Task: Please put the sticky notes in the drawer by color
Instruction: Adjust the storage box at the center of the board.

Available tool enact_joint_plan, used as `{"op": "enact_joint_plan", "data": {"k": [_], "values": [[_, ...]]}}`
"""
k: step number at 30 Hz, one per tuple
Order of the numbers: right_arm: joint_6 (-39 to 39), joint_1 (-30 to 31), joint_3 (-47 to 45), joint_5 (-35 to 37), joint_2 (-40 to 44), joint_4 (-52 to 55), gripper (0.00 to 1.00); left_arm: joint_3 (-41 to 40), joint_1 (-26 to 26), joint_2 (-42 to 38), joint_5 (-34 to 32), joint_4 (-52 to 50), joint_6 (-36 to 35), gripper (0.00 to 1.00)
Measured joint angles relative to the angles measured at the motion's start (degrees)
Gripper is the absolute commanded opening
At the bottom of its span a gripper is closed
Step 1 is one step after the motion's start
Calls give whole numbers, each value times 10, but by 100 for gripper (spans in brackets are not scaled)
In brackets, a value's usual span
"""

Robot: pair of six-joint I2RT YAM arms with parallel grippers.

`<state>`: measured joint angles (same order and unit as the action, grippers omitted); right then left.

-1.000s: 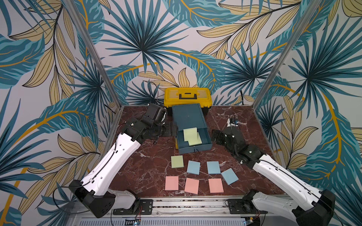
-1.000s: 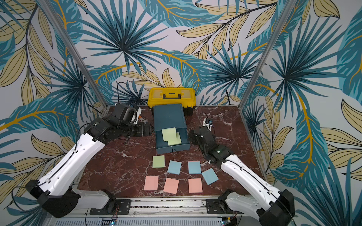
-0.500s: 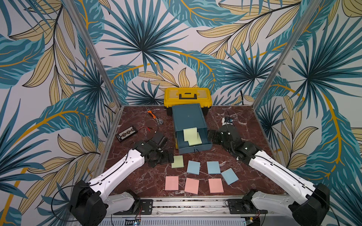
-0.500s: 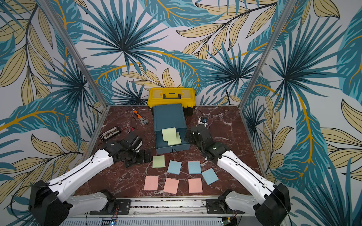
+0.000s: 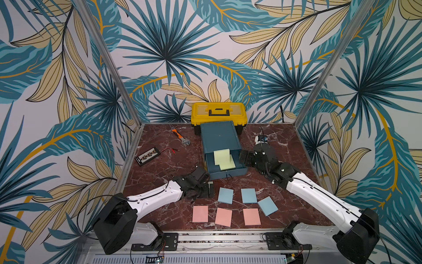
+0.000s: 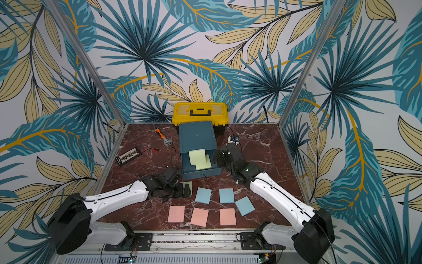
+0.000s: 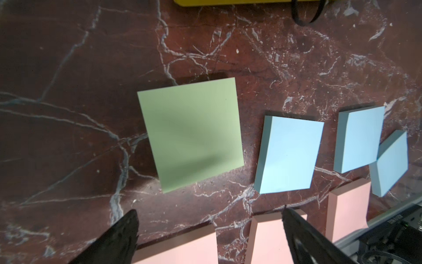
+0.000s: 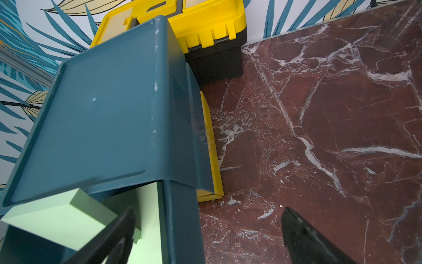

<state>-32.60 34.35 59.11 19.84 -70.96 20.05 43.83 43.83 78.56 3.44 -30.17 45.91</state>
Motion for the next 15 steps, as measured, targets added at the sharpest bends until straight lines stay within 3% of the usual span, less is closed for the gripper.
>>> {"op": "enact_joint_plan", "data": {"k": [15], "values": [[1, -16, 0, -7, -5, -3, 99, 34, 2, 89, -63, 12, -17, 100]]}}
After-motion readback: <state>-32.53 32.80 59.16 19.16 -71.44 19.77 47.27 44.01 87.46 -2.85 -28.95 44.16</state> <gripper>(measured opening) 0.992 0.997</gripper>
